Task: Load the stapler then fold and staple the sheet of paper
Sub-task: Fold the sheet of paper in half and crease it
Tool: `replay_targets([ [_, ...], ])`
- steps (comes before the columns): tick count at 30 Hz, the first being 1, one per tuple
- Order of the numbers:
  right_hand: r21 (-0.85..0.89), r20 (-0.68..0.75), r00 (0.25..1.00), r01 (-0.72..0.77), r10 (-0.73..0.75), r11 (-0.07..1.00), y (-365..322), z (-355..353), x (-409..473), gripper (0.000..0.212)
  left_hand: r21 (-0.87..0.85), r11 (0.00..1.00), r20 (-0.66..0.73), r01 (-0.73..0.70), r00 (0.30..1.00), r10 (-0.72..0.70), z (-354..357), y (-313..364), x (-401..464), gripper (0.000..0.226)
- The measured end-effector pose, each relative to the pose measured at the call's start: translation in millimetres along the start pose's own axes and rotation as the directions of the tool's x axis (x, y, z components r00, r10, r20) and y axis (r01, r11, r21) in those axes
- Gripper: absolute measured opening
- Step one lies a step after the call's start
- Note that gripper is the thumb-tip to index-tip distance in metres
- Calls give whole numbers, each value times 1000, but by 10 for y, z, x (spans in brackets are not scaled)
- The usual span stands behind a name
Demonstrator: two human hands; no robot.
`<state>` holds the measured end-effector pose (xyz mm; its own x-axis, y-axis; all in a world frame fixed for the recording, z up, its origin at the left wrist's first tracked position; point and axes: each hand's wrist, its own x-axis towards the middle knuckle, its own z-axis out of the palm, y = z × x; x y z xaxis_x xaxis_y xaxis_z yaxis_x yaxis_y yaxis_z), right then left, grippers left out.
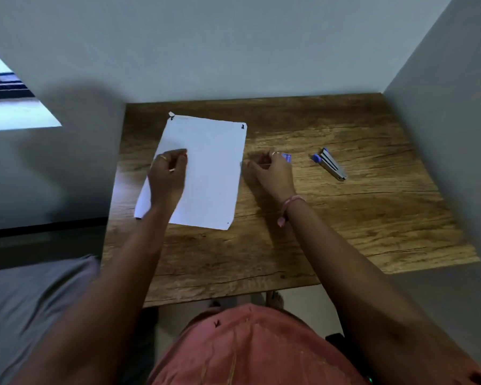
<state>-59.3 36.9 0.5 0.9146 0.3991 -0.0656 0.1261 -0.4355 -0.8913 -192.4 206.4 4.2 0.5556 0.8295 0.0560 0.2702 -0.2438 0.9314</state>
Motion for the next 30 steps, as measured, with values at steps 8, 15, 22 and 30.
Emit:
replay_targets([
  [8, -168, -12, 997, -75, 75, 983, -136, 350, 226, 42, 359, 926, 28, 119, 990, -138, -465, -250, 531, 25],
  [15, -385, 53, 997, -32, 56, 922, -219, 470, 344, 77, 312, 928, 86, 203, 967, -240, -425, -131, 760, 16],
  [22, -336, 38, 996, -63, 81, 940, -263, 501, 381, 80, 147, 922, 237, 359, 892, -385, -475, -259, 945, 36],
  [30, 140, 162, 940, -323, 300, 936, -267, 297, 336, 34, 37, 905, 413, 424, 818, -401, -598, -251, 1009, 38],
])
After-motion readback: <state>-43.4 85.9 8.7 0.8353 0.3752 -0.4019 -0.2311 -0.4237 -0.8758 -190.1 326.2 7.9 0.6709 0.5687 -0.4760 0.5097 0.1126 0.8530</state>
